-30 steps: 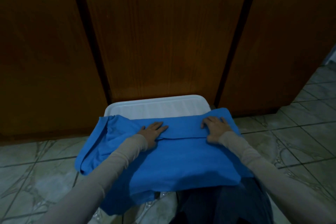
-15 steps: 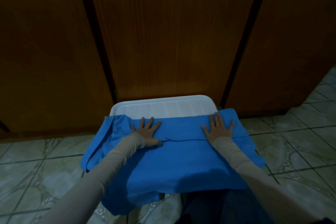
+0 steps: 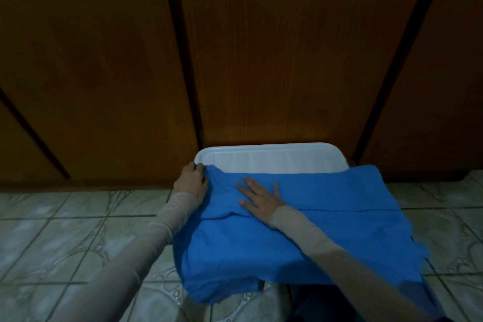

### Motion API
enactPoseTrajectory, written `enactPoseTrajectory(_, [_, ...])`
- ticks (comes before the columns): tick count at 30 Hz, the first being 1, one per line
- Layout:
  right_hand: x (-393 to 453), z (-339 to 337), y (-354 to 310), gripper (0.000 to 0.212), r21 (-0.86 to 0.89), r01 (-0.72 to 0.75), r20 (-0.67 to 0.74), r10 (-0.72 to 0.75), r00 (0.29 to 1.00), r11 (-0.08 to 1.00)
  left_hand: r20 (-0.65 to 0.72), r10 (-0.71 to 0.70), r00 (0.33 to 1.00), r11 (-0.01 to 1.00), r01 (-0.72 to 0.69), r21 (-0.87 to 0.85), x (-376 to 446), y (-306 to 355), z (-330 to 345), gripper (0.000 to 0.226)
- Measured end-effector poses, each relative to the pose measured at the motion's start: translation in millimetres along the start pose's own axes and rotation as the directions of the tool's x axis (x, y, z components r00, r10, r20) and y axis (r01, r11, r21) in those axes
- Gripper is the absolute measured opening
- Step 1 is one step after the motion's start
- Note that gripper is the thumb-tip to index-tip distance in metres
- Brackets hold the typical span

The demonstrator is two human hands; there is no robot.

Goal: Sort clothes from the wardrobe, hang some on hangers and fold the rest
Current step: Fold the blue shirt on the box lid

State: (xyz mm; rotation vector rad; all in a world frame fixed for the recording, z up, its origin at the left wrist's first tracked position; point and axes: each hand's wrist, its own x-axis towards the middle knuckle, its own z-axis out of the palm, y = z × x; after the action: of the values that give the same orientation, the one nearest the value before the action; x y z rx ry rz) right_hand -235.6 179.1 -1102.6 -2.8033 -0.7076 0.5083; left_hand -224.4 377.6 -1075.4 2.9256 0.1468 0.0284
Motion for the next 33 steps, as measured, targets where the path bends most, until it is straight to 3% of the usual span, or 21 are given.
enactPoseTrajectory(3, [2.2, 0.3, -10.9, 0.070, 0.019, 0.065, 0.033, -0.066, 0.997, 0.998, 0.091, 0.036, 0.995, 0.991, -0.048, 0.124, 5.7, -10.7, 7.4, 0.048])
enactPoseTrajectory(6, [0.2, -4.1, -6.3, 0.084, 0.021, 0.091, 0.069, -0.092, 0.993, 0.996, 0.090, 0.063, 0.994, 0.983, -0.078, 0.169, 8.4, -16.1, 13.7, 0.050])
enactPoseTrajectory(8, [-2.2, -6.3, -7.1, 0.085, 0.018, 0.132, 0.021, -0.133, 0.991, 0.991, 0.086, 0.077, 0.993, 0.984, -0.089, 0.157, 13.2, -19.1, 14.1, 0.052])
enactPoseTrajectory(11, [-1.9, -5.5, -16.3, 0.082, 0.015, 0.211, -0.090, -0.209, 0.974, 0.977, 0.130, 0.122, 0.984, 0.992, -0.122, -0.006, 19.4, -28.4, 10.9, 0.057])
enactPoseTrajectory(15, [9.4, -2.3, -40.1, 0.080, 0.014, 0.219, -0.092, -0.216, 0.972, 0.976, 0.149, 0.249, 0.957, 0.958, -0.221, -0.183, 16.1, -43.6, 7.4, 0.068])
enactPoseTrajectory(17, [14.7, -7.7, -48.7, 0.073, 0.062, 0.155, -0.141, -0.145, 0.979, 0.986, 0.155, 0.269, 0.951, 0.951, -0.237, -0.199, 15.9, -49.0, 7.8, 0.068])
enactPoseTrajectory(19, [16.3, -13.3, -54.4, 0.058, 0.064, 0.134, -0.101, -0.127, 0.987, 0.989, 0.169, 0.275, 0.946, 0.955, -0.249, -0.162, 19.1, -51.4, 7.7, 0.062])
enactPoseTrajectory(23, [8.6, -16.6, -57.5, 0.016, 0.403, 0.179, -0.009, -0.192, 0.981, 0.898, 0.183, 0.280, 0.942, 0.958, -0.261, -0.123, 22.8, -52.9, 9.7, 0.055])
enactPoseTrajectory(26, [1.4, -23.8, -52.4, 0.025, 0.553, 0.160, 0.064, -0.234, 0.970, 0.818, 0.178, 0.288, 0.941, 0.957, -0.274, -0.097, 22.1, -54.9, 16.7, 0.052])
enactPoseTrajectory(33, [-4.2, -20.3, -42.9, 0.013, 0.519, 0.108, 0.251, -0.273, 0.929, 0.848, 0.180, 0.251, 0.951, 0.968, -0.242, -0.070, 22.6, -53.4, 18.1, 0.053])
